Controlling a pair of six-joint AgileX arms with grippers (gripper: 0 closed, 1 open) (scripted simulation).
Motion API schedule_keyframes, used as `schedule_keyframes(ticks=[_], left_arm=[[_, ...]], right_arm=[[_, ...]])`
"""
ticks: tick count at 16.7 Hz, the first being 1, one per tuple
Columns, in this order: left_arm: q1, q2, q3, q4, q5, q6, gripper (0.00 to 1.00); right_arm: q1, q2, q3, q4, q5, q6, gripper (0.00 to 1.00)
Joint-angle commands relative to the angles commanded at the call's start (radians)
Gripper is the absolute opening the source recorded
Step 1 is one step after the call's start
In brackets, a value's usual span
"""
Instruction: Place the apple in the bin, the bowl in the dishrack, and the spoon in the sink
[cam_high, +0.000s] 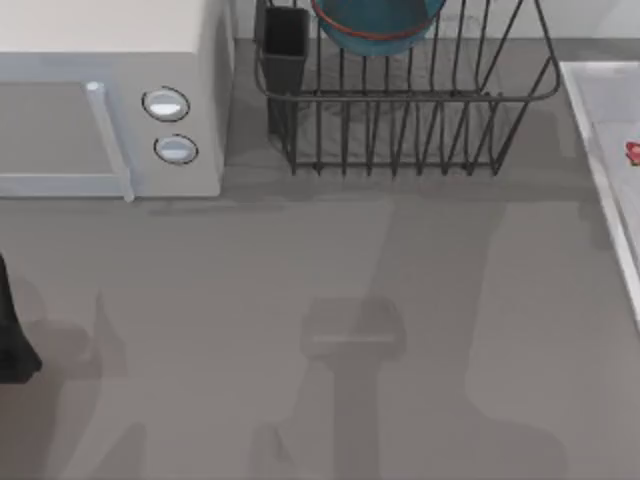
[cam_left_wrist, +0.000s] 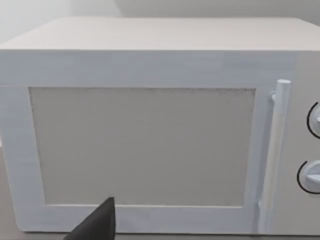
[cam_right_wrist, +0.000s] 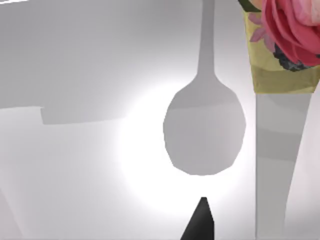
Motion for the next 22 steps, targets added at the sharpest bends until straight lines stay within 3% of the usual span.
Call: schedule_keyframes(ticks=[3, 16, 22], left_arm=[[0.000, 0.000, 0.000, 0.000, 0.000, 0.000, 1.00], [0.000, 0.000, 0.000, 0.000, 0.000, 0.000, 1.00], [0.000, 0.000, 0.000, 0.000, 0.000, 0.000, 1.00]], right_arm=[[0.000, 0.000, 0.000, 0.000, 0.000, 0.000, 0.00], [0.000, 0.000, 0.000, 0.000, 0.000, 0.000, 0.98], [0.000, 0.000, 0.000, 0.000, 0.000, 0.000, 1.00]])
